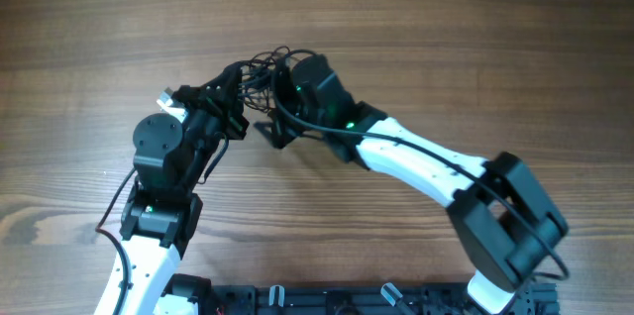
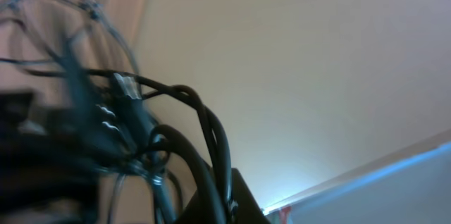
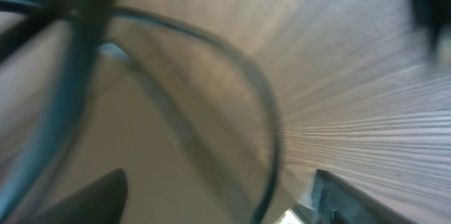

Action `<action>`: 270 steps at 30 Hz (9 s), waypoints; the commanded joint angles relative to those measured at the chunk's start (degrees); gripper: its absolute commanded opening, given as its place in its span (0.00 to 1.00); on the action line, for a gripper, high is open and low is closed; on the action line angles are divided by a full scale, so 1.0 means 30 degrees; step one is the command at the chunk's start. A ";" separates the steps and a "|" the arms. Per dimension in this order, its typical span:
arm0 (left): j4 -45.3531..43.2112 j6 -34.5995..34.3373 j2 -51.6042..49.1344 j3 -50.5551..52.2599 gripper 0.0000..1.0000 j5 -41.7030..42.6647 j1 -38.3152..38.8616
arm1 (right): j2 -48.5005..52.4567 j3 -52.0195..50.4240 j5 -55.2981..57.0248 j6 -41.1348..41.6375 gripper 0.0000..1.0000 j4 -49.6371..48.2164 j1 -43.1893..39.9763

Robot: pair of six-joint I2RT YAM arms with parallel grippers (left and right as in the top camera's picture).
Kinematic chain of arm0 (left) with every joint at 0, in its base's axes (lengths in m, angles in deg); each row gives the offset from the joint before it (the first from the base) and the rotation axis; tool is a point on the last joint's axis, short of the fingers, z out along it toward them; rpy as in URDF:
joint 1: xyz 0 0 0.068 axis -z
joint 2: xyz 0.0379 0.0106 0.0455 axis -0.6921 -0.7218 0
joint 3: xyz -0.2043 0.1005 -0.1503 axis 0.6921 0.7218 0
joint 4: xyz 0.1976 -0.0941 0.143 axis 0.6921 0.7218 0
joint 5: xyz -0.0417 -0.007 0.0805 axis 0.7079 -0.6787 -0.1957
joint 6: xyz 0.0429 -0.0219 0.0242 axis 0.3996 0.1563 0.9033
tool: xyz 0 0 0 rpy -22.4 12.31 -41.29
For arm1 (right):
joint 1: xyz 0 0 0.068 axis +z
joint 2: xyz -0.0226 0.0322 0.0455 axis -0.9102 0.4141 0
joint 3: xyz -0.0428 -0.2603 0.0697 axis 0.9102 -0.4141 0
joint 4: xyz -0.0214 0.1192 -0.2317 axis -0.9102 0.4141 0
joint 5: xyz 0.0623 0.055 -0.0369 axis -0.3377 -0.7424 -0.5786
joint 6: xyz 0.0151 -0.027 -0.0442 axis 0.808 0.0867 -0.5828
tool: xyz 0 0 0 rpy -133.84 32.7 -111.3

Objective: Untangle cables

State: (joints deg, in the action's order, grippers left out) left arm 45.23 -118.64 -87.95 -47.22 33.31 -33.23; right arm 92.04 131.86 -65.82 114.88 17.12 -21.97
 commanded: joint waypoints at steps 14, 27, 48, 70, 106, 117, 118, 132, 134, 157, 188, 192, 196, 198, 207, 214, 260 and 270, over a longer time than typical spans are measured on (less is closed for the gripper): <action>-0.3060 0.0459 0.0240 -0.0240 0.04 -0.1741 -0.2594 | -0.0437 0.0109 -0.0495 -2.1493 0.04 1.2961 -0.3519; 0.0364 0.0663 -0.5472 -0.0240 0.04 -0.2586 0.2565 | -1.0834 0.0109 -0.2455 -3.0214 0.04 1.2684 -0.3169; -0.8852 1.7282 -0.6346 -0.0240 0.04 1.2444 -0.2062 | -1.3981 0.0109 0.1268 -3.0119 0.87 1.6932 -0.9296; -0.8845 1.4178 -0.6346 -0.0240 0.04 1.6116 -0.2127 | -0.9005 0.0109 -0.3665 -3.5569 0.60 1.4353 -0.5297; -0.8867 0.8007 -0.6346 -0.0240 0.04 1.6101 -0.1945 | -0.4568 0.0109 0.3883 -2.6491 0.54 0.7832 -0.4524; -1.4411 0.8007 -0.6346 -0.0240 0.04 2.1063 -0.1938 | -0.3563 0.0109 0.8415 -2.2775 0.58 1.0003 -1.1023; -1.4411 0.8007 -0.6346 -0.0240 0.04 2.1070 -0.1938 | -0.3563 0.0109 0.8422 -2.3190 0.59 1.0229 -1.1803; -1.4404 0.8087 -0.6353 -0.0233 0.04 1.9963 -0.1916 | -0.3570 0.0109 -0.0714 -2.9179 0.65 1.0149 -1.9533; -1.4396 0.8735 -0.6353 -0.0233 0.04 1.8331 -0.1588 | -0.3570 0.0109 -0.5836 -3.1015 0.61 0.9704 -1.9234; -1.3821 0.8918 -0.6368 -0.0233 0.04 1.2065 -0.0641 | -0.3599 0.0109 -1.5482 -4.0880 0.89 1.4892 -1.4251; -1.9263 0.3337 -0.6368 -0.0240 0.04 1.0870 0.1982 | -0.4189 0.0109 0.8786 -2.0844 1.00 1.0397 -1.1191; -1.9547 0.3424 -0.6368 -0.0233 0.04 1.1169 0.1974 | -0.4197 0.0109 0.2572 -2.8174 1.00 0.9049 -1.3508; -1.6721 0.3577 -0.6368 -0.0233 0.04 1.1162 0.1982 | -0.4197 0.0109 -1.0142 -3.8403 0.97 0.8211 -1.4528; -1.5606 0.3577 -0.6368 -0.0233 0.04 1.1249 0.1982 | -0.4197 0.0109 -1.6101 -4.1871 0.90 0.8349 -1.4506; -1.5620 0.3490 -0.6368 -0.0240 0.04 1.1300 0.2033 | -0.4189 0.0109 -1.7238 -4.4588 0.84 0.8437 -1.1205; -1.5620 0.3490 -0.6368 -0.0233 0.04 1.1307 0.2280 | -0.4109 0.0109 -1.6116 -4.7546 0.63 0.7468 -0.9624; -0.0525 1.6466 -0.6368 -0.0233 1.00 0.6987 0.2310 | -0.4014 0.0109 -0.5464 -2.5769 1.00 0.4226 -2.3409; 0.1909 1.7165 -0.6368 -0.0313 0.99 0.6062 0.0430 | -0.4036 0.0160 -0.4029 -3.3703 1.00 1.1679 -1.5008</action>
State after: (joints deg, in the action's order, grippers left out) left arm 50.32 -70.16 -107.62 -47.76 53.22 -31.19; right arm 80.33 132.06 -75.92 32.22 50.12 -72.52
